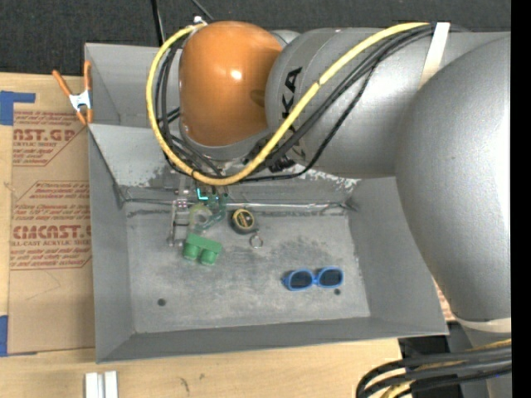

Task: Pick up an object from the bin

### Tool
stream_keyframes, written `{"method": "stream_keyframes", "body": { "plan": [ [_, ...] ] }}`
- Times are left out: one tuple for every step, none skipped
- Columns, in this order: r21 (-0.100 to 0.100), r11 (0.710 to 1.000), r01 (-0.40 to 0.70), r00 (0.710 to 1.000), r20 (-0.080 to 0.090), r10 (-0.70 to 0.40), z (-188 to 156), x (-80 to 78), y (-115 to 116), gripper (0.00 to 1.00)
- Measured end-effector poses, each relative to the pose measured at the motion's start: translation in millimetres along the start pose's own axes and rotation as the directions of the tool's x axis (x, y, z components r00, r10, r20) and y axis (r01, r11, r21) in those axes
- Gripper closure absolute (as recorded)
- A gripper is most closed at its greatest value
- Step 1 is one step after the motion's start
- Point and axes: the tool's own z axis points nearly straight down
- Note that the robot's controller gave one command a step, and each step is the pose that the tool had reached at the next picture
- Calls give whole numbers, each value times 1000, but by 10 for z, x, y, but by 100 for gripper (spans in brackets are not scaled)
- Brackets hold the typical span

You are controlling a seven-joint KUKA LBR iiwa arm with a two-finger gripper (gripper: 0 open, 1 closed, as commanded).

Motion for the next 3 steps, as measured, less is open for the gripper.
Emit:
{"method": "stream_keyframes", "body": {
  "plan": [
    [-2,1000,28,1000,11,-28,1466,127,-613,0],
    [2,997,81,997,10,-81,1132,160,-895,0],
    [-1,1000,-19,1000,6,19,1110,227,-976,0]
  ]
}}
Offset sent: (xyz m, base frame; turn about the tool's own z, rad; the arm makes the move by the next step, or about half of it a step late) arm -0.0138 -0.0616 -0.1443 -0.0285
